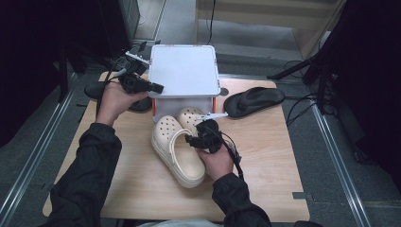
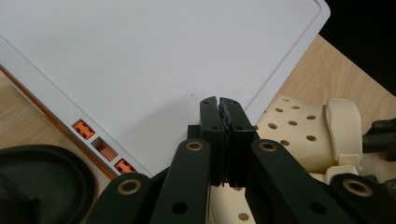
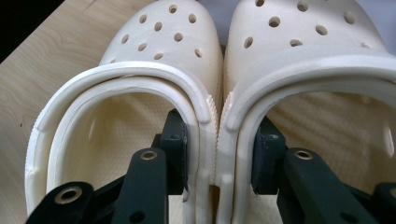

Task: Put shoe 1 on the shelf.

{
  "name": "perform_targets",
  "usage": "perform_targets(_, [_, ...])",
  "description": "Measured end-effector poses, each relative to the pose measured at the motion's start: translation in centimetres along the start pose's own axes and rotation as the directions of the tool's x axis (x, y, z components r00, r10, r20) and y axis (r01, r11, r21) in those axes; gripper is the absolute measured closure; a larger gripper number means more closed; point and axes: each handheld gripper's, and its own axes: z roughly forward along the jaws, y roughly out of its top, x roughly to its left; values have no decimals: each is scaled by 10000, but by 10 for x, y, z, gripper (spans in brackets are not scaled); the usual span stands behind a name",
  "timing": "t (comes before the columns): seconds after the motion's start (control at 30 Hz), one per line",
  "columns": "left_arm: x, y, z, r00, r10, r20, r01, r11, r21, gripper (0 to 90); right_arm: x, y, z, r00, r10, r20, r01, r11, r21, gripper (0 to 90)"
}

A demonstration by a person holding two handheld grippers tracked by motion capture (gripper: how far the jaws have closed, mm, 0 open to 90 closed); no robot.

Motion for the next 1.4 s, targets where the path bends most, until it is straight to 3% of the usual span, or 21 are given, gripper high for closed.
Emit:
perform_targets(0.2, [0, 0, 0, 10000, -47, -28, 47, 10000, -10, 893, -6, 15, 4, 10000, -53, -36, 53, 9999, -142, 655])
perform_targets(0.57, [-1, -1, -1, 10000, -6, -65, 6, 10000, -36, 893, -23, 37, 30, 9997, 115, 220, -109, 9995, -281, 655])
perform_targets(0.83, [0, -2, -1, 9999, -126, 4, 127, 9999, -57, 893, -33, 47, 43, 9961, 255, 848, -214, 9986, -487, 655])
perform_targets(1.23, [1, -2, -1, 9999, -136, 25, 136, 9999, -59, 892, -31, 56, 63, 9881, 444, 1475, -316, 9956, -880, 652])
perform_targets(1.4, [1, -2, -1, 9998, -169, 47, 169, 9998, -83, 892, -33, 56, 64, 9889, 582, 1365, -457, 9946, -932, 614])
